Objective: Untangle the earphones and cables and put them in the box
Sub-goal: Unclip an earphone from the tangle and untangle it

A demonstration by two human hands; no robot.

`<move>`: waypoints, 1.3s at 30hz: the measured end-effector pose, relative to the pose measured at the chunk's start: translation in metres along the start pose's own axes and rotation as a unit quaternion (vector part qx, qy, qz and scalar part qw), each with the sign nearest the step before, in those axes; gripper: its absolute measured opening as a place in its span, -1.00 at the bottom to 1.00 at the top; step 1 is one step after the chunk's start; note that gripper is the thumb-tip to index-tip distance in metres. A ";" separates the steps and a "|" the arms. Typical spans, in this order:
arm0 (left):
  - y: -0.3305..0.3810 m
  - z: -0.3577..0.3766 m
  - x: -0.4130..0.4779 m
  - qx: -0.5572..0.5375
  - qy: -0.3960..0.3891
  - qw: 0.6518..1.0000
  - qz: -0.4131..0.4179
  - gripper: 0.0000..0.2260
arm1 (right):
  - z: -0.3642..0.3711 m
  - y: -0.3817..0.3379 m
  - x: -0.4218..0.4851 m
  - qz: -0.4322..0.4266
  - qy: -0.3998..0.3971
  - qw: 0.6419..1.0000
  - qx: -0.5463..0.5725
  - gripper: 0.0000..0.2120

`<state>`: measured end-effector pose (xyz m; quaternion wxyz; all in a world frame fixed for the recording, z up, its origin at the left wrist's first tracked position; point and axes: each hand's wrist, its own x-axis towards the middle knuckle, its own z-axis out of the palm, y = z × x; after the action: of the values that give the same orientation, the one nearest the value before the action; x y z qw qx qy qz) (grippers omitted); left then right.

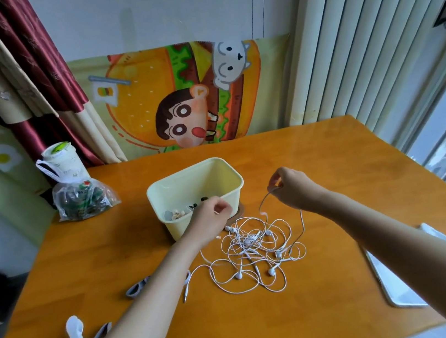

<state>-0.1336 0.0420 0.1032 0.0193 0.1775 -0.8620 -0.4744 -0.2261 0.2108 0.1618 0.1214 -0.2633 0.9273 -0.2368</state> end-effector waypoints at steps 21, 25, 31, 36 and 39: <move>0.057 -0.009 -0.011 -0.167 -0.119 0.977 0.053 -0.76 | 0.007 -0.022 -0.009 -0.196 0.112 0.973 0.040 -0.64; 0.054 -0.010 -0.013 -0.123 -0.144 0.980 0.052 -0.74 | 0.005 -0.025 -0.008 -0.211 0.013 0.977 0.029 -0.81; 0.029 -0.015 -0.009 -0.091 -0.105 0.990 0.023 -0.78 | -0.012 -0.008 -0.003 -0.177 0.064 0.982 -0.004 -0.79; 0.006 -0.007 -0.005 -0.081 -0.093 0.992 -0.028 -0.75 | -0.048 0.001 0.005 -0.101 0.220 0.970 0.032 -0.78; 0.000 -0.002 -0.003 -0.042 -0.080 0.995 -0.030 -0.73 | -0.063 0.004 0.010 -0.094 0.276 0.956 0.034 -0.77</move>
<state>-0.1305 0.0411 0.1044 -0.0564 0.1642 -0.8345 -0.5230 -0.2580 0.2318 0.2129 -0.1533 -0.2698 0.8871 -0.3416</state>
